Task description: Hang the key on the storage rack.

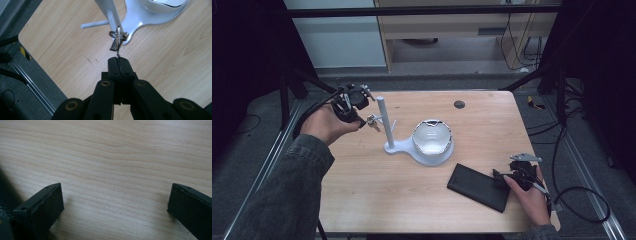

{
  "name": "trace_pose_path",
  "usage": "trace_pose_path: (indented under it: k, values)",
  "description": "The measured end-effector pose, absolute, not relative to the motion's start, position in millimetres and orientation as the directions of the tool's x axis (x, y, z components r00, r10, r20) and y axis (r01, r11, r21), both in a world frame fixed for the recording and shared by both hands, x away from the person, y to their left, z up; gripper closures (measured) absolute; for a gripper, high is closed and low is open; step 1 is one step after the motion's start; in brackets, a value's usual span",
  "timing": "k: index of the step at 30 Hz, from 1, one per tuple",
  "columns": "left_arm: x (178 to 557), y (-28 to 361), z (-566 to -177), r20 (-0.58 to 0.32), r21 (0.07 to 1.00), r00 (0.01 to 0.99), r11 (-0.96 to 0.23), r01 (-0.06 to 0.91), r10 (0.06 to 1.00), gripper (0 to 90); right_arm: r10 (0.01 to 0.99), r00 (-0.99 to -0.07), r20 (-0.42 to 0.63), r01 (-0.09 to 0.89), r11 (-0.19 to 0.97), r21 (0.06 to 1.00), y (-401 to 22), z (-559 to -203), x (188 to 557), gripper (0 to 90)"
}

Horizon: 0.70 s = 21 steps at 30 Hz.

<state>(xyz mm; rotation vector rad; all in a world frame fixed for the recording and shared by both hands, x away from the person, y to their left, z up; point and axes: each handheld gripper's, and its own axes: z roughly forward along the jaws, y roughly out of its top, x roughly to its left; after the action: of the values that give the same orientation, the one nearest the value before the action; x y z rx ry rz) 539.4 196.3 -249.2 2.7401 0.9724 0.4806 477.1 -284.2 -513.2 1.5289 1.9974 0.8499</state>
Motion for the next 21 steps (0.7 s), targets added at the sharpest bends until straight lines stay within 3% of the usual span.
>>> trace_pose_path:
  k: [21]
  values:
    - [544.2,195.7,-248.8,0.248,0.299,0.718,-0.756,0.582,0.651,89.6,0.965,-0.262,-0.003,0.664,0.183,0.725,-283.3,-513.3,476.9,0.4]
